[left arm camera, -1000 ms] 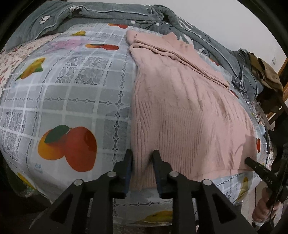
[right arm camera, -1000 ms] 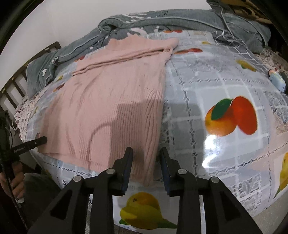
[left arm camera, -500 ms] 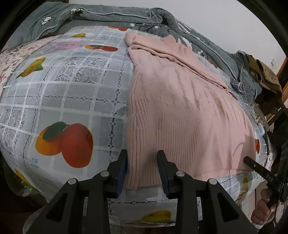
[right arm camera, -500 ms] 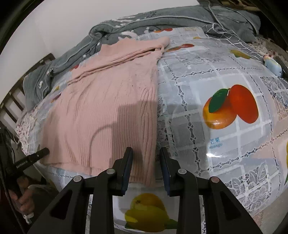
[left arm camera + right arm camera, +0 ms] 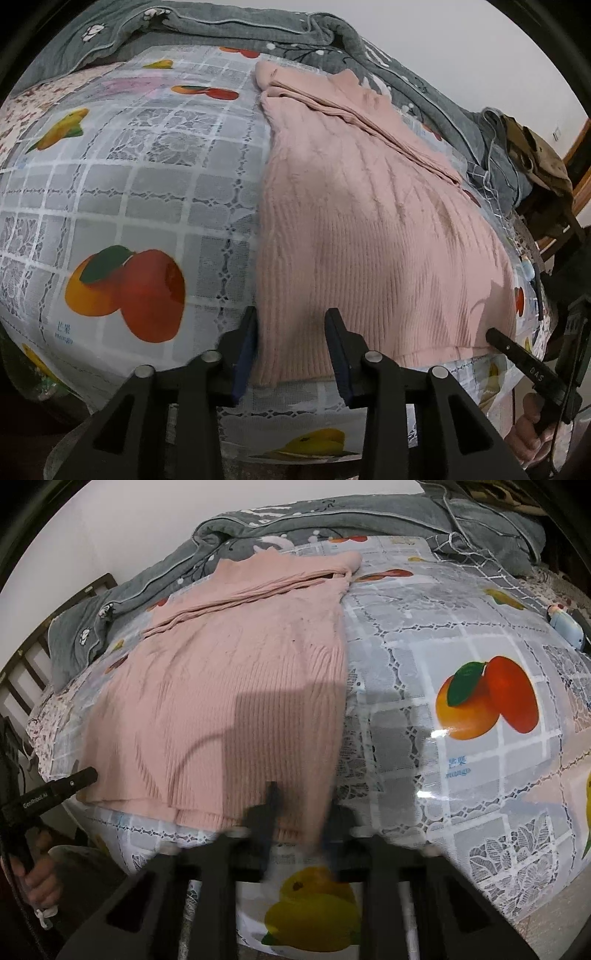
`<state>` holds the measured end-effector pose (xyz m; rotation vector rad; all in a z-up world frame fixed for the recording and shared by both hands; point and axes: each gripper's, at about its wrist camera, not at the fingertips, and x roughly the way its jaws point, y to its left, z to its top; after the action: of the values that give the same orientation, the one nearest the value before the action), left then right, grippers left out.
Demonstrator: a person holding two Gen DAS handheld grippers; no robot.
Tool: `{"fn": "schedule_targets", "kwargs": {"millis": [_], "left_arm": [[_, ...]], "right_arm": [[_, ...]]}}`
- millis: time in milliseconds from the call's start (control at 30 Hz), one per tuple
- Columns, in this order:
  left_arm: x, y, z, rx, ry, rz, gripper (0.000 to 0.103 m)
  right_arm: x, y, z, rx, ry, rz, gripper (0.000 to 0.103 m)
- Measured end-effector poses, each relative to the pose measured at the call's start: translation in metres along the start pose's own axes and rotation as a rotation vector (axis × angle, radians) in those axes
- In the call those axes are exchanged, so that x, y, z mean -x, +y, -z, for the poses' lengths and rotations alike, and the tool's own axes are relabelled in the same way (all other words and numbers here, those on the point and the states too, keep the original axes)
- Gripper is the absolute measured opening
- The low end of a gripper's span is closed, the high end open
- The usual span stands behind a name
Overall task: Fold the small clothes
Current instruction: 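Close both tools on the ribbed hem, then lift the hem with both tools and fold it toward the collar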
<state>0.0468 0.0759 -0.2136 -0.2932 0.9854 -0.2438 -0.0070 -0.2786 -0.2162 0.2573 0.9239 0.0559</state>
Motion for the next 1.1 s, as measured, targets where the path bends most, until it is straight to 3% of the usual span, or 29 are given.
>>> {"fn": "schedule_targets", "kwargs": {"millis": [33, 100, 433, 633, 833, 1100], "left_arm": [[-0.001, 0.002, 0.000, 0.011, 0.009, 0.003, 0.008], [0.001, 0.012, 0.001, 0.063, 0.007, 0.052, 0.007], [0.042, 0.012, 0.007, 0.078, -0.079, 0.119, 0.006], [0.062, 0.015, 0.001, 0.147, -0.091, 0.199, 0.006], [0.092, 0.002, -0.016, 0.143, -0.158, 0.234, 0.006], [0.110, -0.009, -0.068, 0.197, -0.225, 0.270, 0.006]], "right_arm": [[0.001, -0.001, 0.000, -0.008, -0.005, -0.008, 0.006], [0.005, -0.002, 0.001, -0.005, -0.011, -0.023, 0.005], [0.043, -0.006, 0.000, 0.004, -0.054, -0.110, 0.005], [0.069, -0.013, -0.008, -0.052, -0.086, -0.178, 0.005], [0.095, -0.016, -0.025, -0.100, -0.131, -0.261, 0.005], [0.105, -0.028, -0.075, -0.230, -0.157, -0.387, 0.005]]}}
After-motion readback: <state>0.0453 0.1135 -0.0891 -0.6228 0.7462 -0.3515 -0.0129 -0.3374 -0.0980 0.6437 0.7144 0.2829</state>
